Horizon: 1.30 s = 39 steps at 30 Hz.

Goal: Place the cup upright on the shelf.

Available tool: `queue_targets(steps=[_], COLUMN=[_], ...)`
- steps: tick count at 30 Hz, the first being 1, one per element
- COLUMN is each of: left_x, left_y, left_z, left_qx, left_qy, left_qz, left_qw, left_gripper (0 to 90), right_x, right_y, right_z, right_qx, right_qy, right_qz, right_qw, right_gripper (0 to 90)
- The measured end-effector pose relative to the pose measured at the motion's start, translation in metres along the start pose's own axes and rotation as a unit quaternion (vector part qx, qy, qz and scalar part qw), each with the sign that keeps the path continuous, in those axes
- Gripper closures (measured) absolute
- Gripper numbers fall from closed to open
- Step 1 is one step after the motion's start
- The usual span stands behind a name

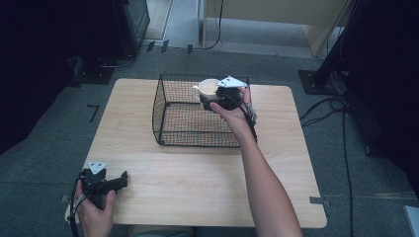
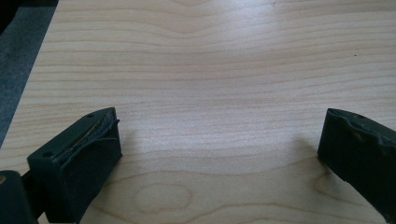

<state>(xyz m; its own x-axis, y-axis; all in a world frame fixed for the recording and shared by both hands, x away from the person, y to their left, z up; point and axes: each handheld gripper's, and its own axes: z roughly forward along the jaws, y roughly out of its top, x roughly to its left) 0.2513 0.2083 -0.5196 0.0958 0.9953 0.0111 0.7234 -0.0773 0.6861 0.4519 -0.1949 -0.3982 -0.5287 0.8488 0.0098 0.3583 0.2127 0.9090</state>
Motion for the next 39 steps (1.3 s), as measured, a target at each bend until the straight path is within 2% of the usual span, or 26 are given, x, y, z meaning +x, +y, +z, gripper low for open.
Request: queue_targets(steps=[6,9,11,16,19,22,27,31,33,39], left_x=[0.0,0.0,0.0,0.0,0.0,0.0,0.0,0.0,0.0,0.0], left_y=[0.0,0.0,0.0,0.0,0.0,0.0,0.0,0.0,0.0,0.0], left_z=[0.0,0.0,0.0,0.0,0.0,0.0,0.0,0.0,0.0,0.0], left_qx=[0.0,0.0,0.0,0.0,0.0,0.0,0.0,0.0,0.0,0.0], left_qy=[0.0,0.0,0.0,0.0,0.0,0.0,0.0,0.0,0.0,0.0], left_qz=[0.0,0.0,0.0,0.0,0.0,0.0,0.0,0.0,0.0,0.0], left_qw=[1.0,1.0,1.0,1.0,1.0,1.0,1.0,1.0,1.0,1.0], left_gripper=[0.0,0.0,0.0,0.0,0.0,0.0,0.0,0.0,0.0,0.0], right_x=[-0.008,-0.01,-0.01,-0.009,-0.012,-0.013,-0.008,-0.008,-0.007,-0.004], right_y=[-0.007,-0.011,-0.015,-0.021,-0.024,-0.026,-0.03,-0.032,-0.033,-0.033], right_z=[0.011,0.017,0.023,0.031,0.035,0.038,0.044,0.047,0.048,0.048], right_qx=[0.006,0.01,0.021,0.043,0.063,0.075,0.107,0.12,0.135,0.135], right_qy=[0.009,0.021,0.04,0.044,0.04,0.052,0.056,0.051,0.054,0.052], right_qz=[0.009,-0.002,-0.007,-0.025,-0.025,-0.015,-0.048,-0.053,-0.058,-0.072], right_qw=[0.9999,0.9997,0.999,0.9978,0.9969,0.9957,0.9916,0.99,0.9876,0.9869], right_gripper=[9.5,9.5,9.5,9.5,9.6,9.9,10.4,10.4,10.4,10.4])
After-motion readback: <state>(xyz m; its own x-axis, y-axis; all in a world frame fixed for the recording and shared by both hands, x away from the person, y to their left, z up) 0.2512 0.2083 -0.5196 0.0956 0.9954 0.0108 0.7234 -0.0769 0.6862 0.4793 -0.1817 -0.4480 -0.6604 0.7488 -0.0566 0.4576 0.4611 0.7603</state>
